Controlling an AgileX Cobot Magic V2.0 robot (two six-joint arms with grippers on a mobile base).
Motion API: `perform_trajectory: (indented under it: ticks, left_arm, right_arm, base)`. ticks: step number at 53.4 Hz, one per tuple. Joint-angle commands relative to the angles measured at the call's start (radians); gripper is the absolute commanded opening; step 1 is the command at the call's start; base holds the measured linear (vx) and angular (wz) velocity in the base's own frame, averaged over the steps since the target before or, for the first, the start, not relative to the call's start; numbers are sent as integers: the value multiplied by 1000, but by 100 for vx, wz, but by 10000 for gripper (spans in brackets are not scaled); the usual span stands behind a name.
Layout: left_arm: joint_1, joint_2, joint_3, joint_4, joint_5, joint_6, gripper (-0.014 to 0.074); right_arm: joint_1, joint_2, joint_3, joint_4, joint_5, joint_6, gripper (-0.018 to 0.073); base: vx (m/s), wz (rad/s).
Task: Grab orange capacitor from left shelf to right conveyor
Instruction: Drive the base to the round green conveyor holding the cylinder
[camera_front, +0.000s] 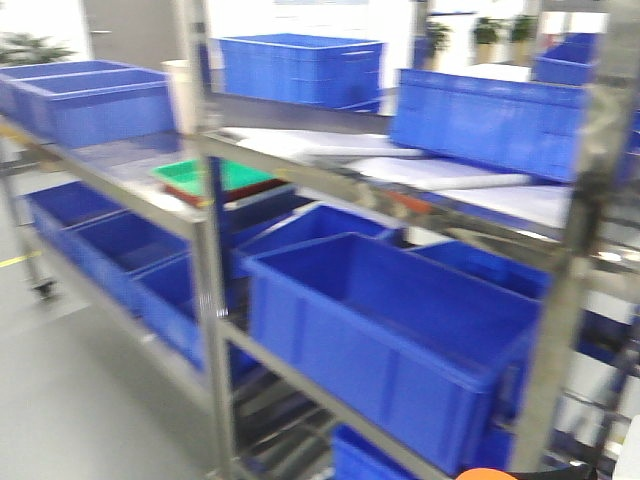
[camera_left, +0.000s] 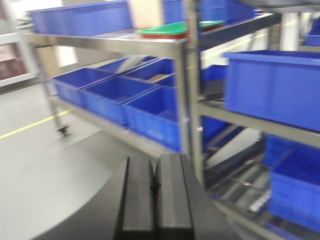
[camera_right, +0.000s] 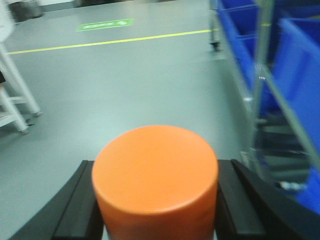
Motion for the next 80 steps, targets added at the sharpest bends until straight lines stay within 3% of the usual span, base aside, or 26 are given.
perform_trajectory:
  ticks: [1, 80]
  left_arm:
    - [3, -12, 32, -4, -82, -2, -6]
    - [3, -12, 32, -4, -82, -2, -6]
  right_arm:
    - [-3, -3, -29, 50, -7, -11, 333]
    - [-3, -3, -29, 50, -6, -11, 333]
  base:
    - [-9, 62]
    - [1, 58]
